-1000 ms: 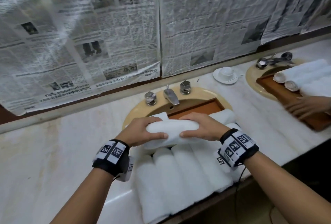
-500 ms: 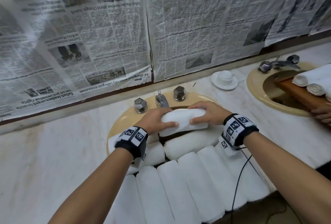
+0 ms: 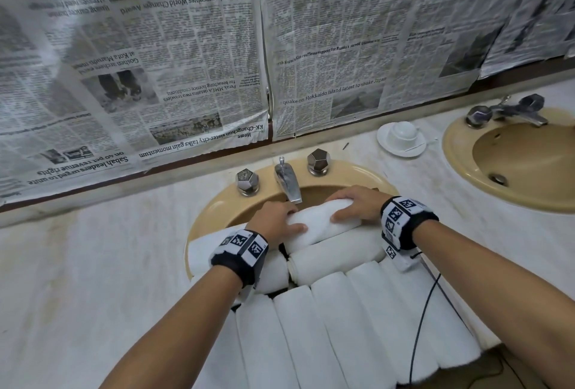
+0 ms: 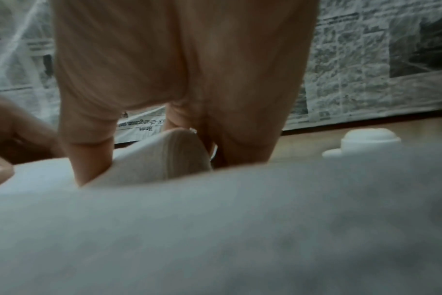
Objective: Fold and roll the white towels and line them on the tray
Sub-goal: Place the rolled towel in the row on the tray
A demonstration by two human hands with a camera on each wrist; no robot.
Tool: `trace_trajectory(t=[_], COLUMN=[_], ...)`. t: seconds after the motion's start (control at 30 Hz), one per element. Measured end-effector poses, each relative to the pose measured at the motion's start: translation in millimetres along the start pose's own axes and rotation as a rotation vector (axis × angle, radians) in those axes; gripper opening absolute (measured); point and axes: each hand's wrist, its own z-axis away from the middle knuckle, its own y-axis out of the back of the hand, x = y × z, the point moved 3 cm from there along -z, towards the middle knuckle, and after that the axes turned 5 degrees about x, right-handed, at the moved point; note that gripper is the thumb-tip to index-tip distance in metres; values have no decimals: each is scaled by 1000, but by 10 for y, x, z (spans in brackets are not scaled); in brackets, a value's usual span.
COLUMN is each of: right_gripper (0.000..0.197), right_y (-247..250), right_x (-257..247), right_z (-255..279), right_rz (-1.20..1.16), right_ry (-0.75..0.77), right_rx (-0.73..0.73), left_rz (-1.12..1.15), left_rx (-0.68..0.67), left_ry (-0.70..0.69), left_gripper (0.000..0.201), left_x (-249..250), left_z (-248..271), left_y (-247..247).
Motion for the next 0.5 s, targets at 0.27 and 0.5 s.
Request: trace_trajectory(t=[0.27, 0.5], right_gripper=[57, 70], right_y=[-180, -184], right_x=[-159, -187], right_z=[1, 77], right_rz=[301, 279], right_ry=[-27, -15], right_rx=[-18, 128], left_rz=[-23, 53], left_rx=[8, 99], left_ry=[64, 108], left_gripper=[56, 46], left_x=[-91, -217], left_z=[106, 365], left_y=[7, 156])
